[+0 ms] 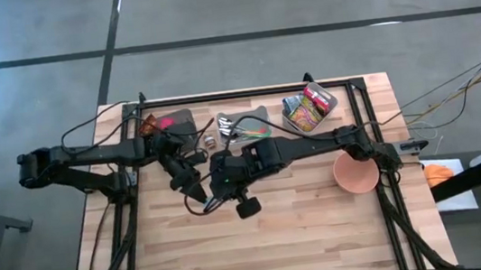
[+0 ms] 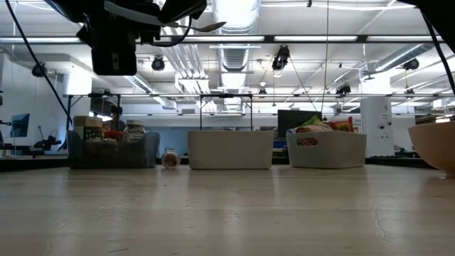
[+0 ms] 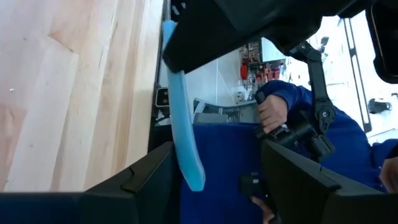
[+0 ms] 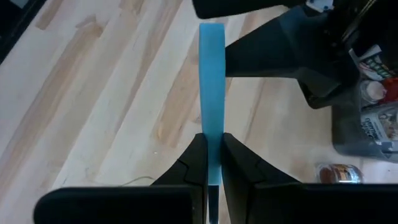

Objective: Pick & Place Food Item
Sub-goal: Put the small blue spoon into the right gray bin

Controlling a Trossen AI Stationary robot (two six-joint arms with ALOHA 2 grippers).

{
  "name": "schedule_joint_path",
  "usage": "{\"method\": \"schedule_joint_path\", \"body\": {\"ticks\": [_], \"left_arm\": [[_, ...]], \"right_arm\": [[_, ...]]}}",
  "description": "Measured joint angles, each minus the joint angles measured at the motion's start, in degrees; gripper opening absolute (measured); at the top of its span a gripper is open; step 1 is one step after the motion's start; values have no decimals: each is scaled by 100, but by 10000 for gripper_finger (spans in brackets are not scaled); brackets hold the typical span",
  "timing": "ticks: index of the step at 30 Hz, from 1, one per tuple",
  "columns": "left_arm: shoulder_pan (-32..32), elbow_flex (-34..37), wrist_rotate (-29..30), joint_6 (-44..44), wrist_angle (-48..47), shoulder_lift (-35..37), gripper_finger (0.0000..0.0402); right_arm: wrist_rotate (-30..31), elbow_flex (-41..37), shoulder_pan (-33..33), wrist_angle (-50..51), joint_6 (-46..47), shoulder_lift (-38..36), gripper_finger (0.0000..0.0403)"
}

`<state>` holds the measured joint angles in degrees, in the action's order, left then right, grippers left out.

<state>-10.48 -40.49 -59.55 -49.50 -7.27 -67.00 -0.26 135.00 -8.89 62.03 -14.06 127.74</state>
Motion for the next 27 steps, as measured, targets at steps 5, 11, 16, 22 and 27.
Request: {"method": "schedule_joint_path", "body": {"ticks": [5, 11, 16, 22, 27], "left_arm": [[10, 2, 152, -1, -7, -2, 242], [121, 7, 162, 14, -32, -130, 226], [208, 0, -77, 149, 13, -356, 175], [192, 0, -135, 172, 202, -442, 95], [188, 9, -88, 253, 251, -458, 26]], "right_arm": [[-1, -1, 18, -105, -14, 0, 18], [10, -1, 38, -130, -82, 0, 18], [24, 0, 45, -148, -88, -4, 18], [23, 0, 45, -149, -68, -9, 18], [11, 21, 38, -204, -48, -66, 17]]}}
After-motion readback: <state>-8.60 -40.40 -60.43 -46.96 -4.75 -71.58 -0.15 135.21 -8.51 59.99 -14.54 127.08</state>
